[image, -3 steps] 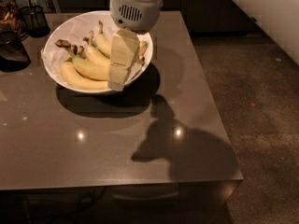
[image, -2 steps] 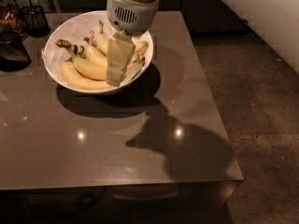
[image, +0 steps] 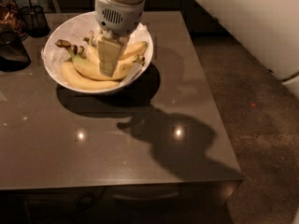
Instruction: Pick banana from white bowl
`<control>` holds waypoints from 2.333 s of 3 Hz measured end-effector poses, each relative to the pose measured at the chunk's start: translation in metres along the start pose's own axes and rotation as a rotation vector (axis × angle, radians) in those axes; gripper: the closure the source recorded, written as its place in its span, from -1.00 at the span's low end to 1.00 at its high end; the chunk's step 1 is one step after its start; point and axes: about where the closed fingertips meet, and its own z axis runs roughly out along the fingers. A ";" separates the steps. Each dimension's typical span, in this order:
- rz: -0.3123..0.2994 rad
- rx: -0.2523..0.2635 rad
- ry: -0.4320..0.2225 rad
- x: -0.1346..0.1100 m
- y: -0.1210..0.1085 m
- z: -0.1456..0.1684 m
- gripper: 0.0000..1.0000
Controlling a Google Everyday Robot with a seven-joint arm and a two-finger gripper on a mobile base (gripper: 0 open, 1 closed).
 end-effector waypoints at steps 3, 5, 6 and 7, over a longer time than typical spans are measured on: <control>-0.062 -0.028 0.026 -0.040 -0.011 0.023 -0.22; -0.067 -0.054 0.053 -0.058 -0.024 0.047 -0.22; -0.066 -0.063 0.072 -0.066 -0.030 0.060 -0.26; -0.063 -0.078 0.086 -0.071 -0.033 0.073 -0.26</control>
Offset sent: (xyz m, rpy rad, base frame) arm 0.0159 0.0338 -0.0128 -0.0734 0.0490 0.0763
